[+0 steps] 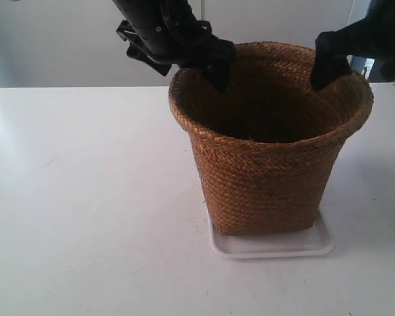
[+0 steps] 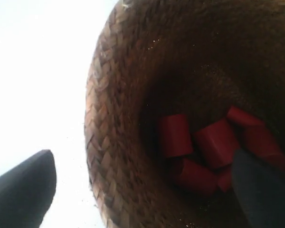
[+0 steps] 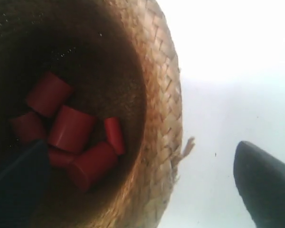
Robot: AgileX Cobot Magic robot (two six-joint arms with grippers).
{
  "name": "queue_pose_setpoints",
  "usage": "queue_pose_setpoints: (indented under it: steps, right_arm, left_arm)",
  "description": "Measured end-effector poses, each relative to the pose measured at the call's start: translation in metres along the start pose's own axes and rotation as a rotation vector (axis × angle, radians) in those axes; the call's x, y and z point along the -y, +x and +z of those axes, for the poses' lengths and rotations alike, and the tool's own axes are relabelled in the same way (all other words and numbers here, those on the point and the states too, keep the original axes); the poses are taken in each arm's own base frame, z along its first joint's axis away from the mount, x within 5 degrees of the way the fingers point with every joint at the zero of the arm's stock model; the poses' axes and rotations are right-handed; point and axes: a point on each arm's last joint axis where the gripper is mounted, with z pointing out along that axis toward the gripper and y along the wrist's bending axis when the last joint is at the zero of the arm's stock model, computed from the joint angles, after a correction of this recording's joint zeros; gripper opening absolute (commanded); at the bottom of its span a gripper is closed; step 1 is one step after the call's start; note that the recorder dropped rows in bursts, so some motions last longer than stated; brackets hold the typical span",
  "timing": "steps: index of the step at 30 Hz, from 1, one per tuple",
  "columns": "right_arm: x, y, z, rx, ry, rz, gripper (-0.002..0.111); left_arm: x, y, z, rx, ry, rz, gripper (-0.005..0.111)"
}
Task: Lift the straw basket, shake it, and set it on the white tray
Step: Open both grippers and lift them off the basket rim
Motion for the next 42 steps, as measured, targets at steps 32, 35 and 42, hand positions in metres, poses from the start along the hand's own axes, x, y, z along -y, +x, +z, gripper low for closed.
queue_pose_setpoints:
  steps: [32,35,42]
  right_arm:
    - [-0.012,0.026,-0.075,0.228,-0.024,-0.037,0.000]
    - [-0.013,0.037,-0.070,0.235,-0.023,-0.035,0.000]
    - [-0.014,0.064,-0.065,0.296,-0.011,-0.047,0.000]
  left_arm:
    - [0.001,0.017,-0.121,0.149,-0.001,0.156,0.000]
    - [-0.001,0.028,-0.132,0.165,-0.013,0.169,0.000]
    - [-0.006,0.066,-0.150,0.240,-0.055,0.187,0.000]
